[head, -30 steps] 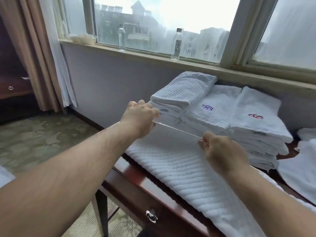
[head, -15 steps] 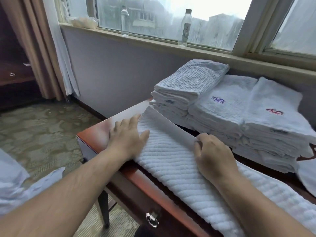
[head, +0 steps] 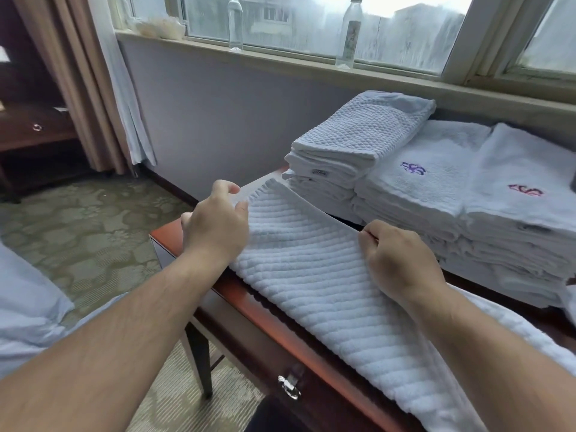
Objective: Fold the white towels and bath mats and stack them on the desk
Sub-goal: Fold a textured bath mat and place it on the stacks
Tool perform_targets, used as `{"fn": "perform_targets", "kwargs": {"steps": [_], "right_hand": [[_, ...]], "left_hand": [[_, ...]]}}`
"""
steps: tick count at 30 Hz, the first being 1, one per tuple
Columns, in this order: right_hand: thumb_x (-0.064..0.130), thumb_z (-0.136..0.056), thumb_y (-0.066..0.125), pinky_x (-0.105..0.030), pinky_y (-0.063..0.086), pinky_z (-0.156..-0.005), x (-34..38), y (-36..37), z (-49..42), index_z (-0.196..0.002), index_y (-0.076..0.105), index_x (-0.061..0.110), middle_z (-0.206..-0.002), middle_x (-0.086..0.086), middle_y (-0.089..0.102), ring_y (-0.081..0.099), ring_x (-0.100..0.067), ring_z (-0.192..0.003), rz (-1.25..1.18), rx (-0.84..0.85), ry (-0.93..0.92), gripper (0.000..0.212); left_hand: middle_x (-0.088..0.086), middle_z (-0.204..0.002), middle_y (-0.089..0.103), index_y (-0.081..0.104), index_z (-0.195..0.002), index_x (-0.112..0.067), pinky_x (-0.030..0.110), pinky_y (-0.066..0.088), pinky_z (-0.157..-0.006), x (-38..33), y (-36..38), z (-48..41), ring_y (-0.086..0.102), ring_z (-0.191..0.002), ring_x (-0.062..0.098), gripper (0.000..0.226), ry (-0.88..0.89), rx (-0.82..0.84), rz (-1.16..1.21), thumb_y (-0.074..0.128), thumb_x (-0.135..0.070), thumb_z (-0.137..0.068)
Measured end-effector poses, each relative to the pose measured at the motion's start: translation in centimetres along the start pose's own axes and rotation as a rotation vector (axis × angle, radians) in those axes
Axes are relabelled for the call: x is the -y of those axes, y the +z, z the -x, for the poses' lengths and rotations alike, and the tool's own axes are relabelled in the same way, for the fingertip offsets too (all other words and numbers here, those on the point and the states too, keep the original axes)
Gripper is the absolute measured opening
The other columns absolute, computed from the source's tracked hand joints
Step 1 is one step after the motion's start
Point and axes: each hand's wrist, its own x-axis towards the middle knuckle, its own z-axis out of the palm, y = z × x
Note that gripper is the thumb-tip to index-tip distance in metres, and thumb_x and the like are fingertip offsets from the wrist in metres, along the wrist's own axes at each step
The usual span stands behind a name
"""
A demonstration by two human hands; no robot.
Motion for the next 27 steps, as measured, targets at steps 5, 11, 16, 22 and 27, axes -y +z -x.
{"fn": "perform_targets", "kwargs": {"steps": [5, 11, 16, 22, 27], "right_hand": [[0.040, -0.105, 0.038, -0.039, 0.046, -0.082, 0.4, -0.1, 0.8, -0.115, 0.056, 0.028, -0.109, 0.001, 0.065, 0.055, -0.024, -0.096, 0.102, 0.115, -0.002, 0.024], [0.053, -0.099, 0.040, -0.040, 0.044, -0.092, -2.0, -3.2, 4.9, -0.129, 0.051, 0.030, -0.118, 0.007, 0.060, 0.056, -0.018, -0.108, 0.205, 0.120, 0.045, 0.039], [0.068, -0.096, 0.034, -0.038, 0.047, -0.070, -7.3, -8.1, 7.6, -0.080, 0.059, 0.027, -0.085, 0.006, 0.063, 0.058, -0.014, -0.079, 0.240, 0.217, 0.258, 0.051], [0.044, -0.086, 0.052, -0.036, 0.044, -0.069, -11.9, -12.6, 10.1, -0.063, 0.059, 0.020, -0.073, 0.010, 0.062, 0.054, -0.012, -0.070, -0.106, 0.397, 0.301, 0.034], [0.041, -0.072, 0.057, -0.044, 0.033, -0.073, -13.9, -14.0, 12.6, -0.075, 0.051, 0.006, -0.078, -0.008, 0.049, 0.042, -0.025, -0.075, -0.604, 0.484, 0.260, 0.036]], "left_hand": [[0.004, -0.121, 0.060, 0.051, -0.131, -0.026, 0.045, 0.030, -0.100, 0.1, -0.3, 0.7, 0.049, -0.116, 0.029, 0.033, 0.027, 0.113, -0.327, 0.046, -0.029, -0.098], [-0.004, -0.156, 0.037, 0.045, -0.147, -0.034, 0.036, 0.017, -0.118, -5.6, 0.9, 5.2, 0.025, -0.145, 0.018, 0.047, 0.480, 0.515, -0.172, 0.045, -0.044, -0.101], [-0.014, -0.168, 0.002, 0.016, -0.157, -0.047, 0.034, -0.004, -0.123, -6.8, 1.7, 8.5, -0.005, -0.153, 0.007, 0.053, 0.681, 0.797, -0.262, 0.025, -0.052, -0.105], [-0.004, -0.169, -0.002, 0.010, -0.160, -0.039, 0.044, -0.004, -0.125, -9.2, 1.1, 10.5, -0.007, -0.155, 0.016, 0.055, 0.571, 0.829, -0.332, 0.021, -0.048, -0.106], [-0.004, -0.169, 0.002, 0.015, -0.159, -0.039, 0.042, 0.000, -0.125, -15.1, 2.8, 16.3, -0.003, -0.154, 0.014, 0.057, 0.792, 0.906, -0.150, 0.028, -0.053, -0.105]]}}
